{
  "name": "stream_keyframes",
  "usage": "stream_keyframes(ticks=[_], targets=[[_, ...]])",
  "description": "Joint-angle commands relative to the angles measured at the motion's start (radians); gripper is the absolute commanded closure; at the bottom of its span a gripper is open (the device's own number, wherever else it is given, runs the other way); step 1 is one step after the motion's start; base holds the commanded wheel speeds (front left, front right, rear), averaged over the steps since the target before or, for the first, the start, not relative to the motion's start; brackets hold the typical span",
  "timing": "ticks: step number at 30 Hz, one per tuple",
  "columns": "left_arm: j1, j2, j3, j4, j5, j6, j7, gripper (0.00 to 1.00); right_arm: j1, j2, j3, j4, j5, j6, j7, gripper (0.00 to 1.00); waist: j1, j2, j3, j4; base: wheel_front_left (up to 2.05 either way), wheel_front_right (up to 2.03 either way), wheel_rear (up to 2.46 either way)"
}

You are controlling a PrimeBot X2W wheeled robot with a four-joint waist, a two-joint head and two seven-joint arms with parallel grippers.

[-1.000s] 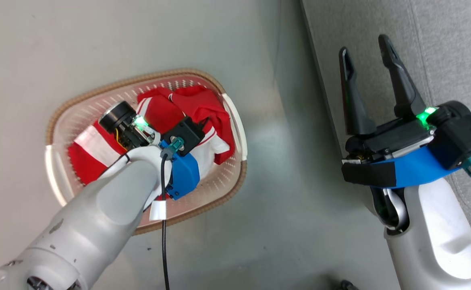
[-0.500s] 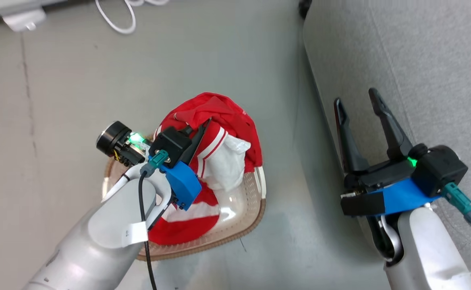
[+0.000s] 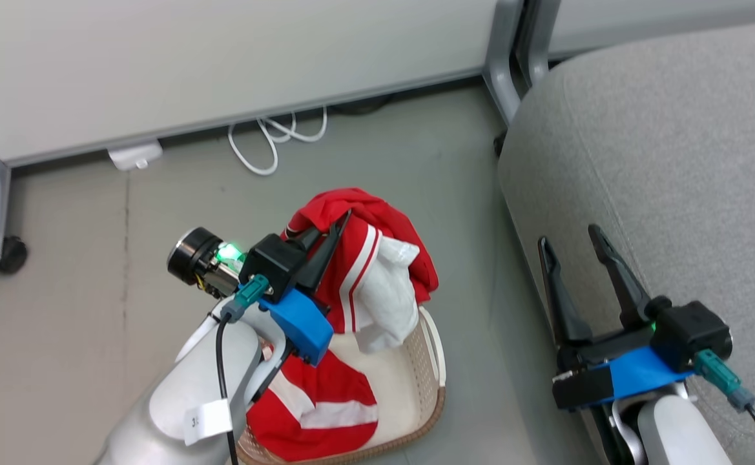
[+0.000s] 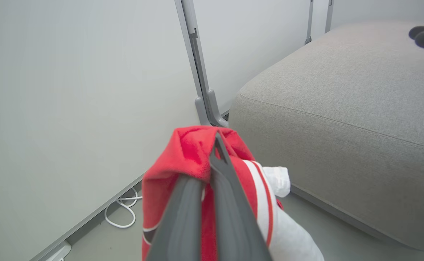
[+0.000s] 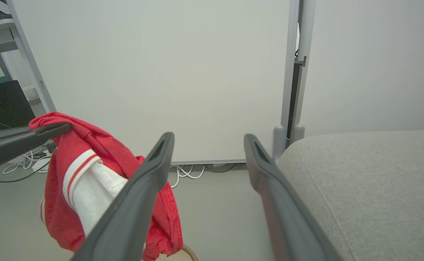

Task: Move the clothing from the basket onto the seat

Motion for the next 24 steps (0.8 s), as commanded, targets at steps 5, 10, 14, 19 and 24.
stream_keyframes(ticks=[5,10,14,19,24], targets=[[0.069,-0.008,0.029,-0.037,0.015,-0.008,-0.005,1.0,0.075,-0.002,-0.008,0.012,0.004,0.0,-0.003,0.0,0.0003,-0.0001,-0.119,0.035,0.0,0.0,0.0],[0.097,-0.007,0.038,-0.058,0.017,-0.011,-0.005,1.0,0.108,-0.002,-0.009,0.013,0.006,0.0,-0.003,0.0,0.0003,-0.0001,-0.156,0.047,0.0,0.0,0.0],[0.113,-0.002,0.043,-0.08,0.02,-0.009,-0.005,1.0,0.127,-0.002,-0.004,0.011,0.008,0.0,-0.003,0.0,0.0003,-0.0001,-0.174,0.055,0.0,0.0,0.0],[0.124,0.0,0.043,-0.101,0.023,-0.01,-0.005,1.0,0.133,-0.002,-0.001,0.007,0.014,0.0,-0.003,0.0,0.0003,-0.0001,-0.181,0.061,0.0,0.0,0.0],[0.118,-0.001,0.038,-0.114,0.03,-0.01,-0.005,1.0,0.104,-0.002,0.02,-0.003,-0.002,0.0,-0.003,0.0,0.0003,-0.0001,-0.173,0.066,0.0,0.0,0.0]])
